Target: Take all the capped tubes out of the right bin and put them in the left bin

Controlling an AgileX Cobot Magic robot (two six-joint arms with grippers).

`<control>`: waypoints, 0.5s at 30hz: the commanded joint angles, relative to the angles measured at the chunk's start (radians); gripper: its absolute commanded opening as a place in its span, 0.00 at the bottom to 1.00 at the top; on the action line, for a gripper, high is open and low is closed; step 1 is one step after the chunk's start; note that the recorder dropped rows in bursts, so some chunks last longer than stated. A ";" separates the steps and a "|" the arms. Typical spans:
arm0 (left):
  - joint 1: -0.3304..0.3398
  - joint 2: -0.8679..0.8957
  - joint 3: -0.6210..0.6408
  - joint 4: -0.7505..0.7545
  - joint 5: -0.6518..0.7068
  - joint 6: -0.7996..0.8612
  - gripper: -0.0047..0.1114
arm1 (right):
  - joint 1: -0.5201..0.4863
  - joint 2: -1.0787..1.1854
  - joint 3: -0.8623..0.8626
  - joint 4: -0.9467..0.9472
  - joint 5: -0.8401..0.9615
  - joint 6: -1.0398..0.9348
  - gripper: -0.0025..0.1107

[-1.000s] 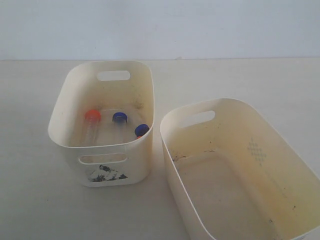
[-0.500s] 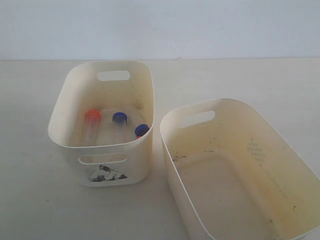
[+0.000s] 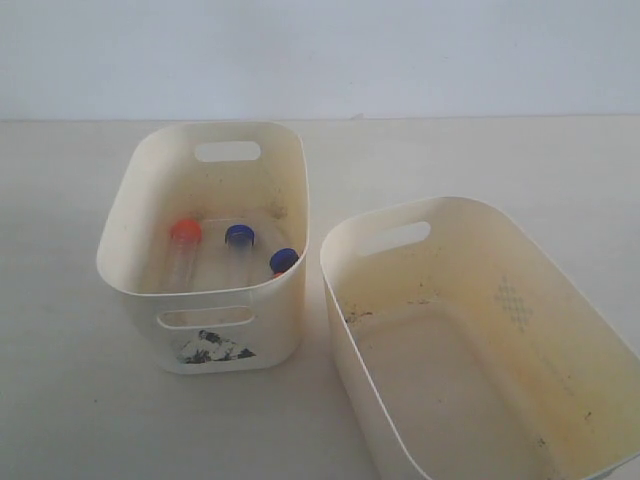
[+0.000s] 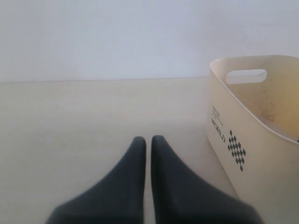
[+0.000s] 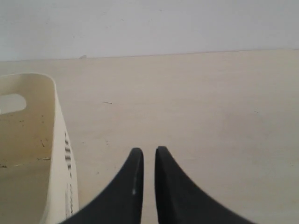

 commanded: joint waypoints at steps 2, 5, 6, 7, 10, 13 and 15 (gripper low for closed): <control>0.001 -0.003 -0.003 0.002 -0.005 -0.008 0.08 | 0.000 -0.004 -0.001 0.091 0.001 -0.136 0.10; 0.001 -0.003 -0.003 0.002 -0.005 -0.008 0.08 | -0.002 -0.004 -0.001 0.091 0.005 -0.136 0.10; 0.001 -0.003 -0.003 0.002 -0.005 -0.008 0.08 | -0.005 -0.004 -0.001 0.091 0.010 -0.136 0.10; 0.001 -0.003 -0.003 0.002 -0.005 -0.008 0.08 | -0.005 -0.004 -0.001 0.091 0.010 -0.136 0.10; 0.001 -0.003 -0.003 0.002 -0.005 -0.008 0.08 | -0.005 -0.004 -0.001 0.091 0.010 -0.136 0.10; 0.001 -0.003 -0.003 0.002 -0.005 -0.008 0.08 | -0.005 -0.004 -0.001 0.091 0.010 -0.133 0.10; 0.001 -0.003 -0.003 0.002 -0.005 -0.008 0.08 | -0.005 -0.004 -0.001 0.091 0.010 -0.133 0.10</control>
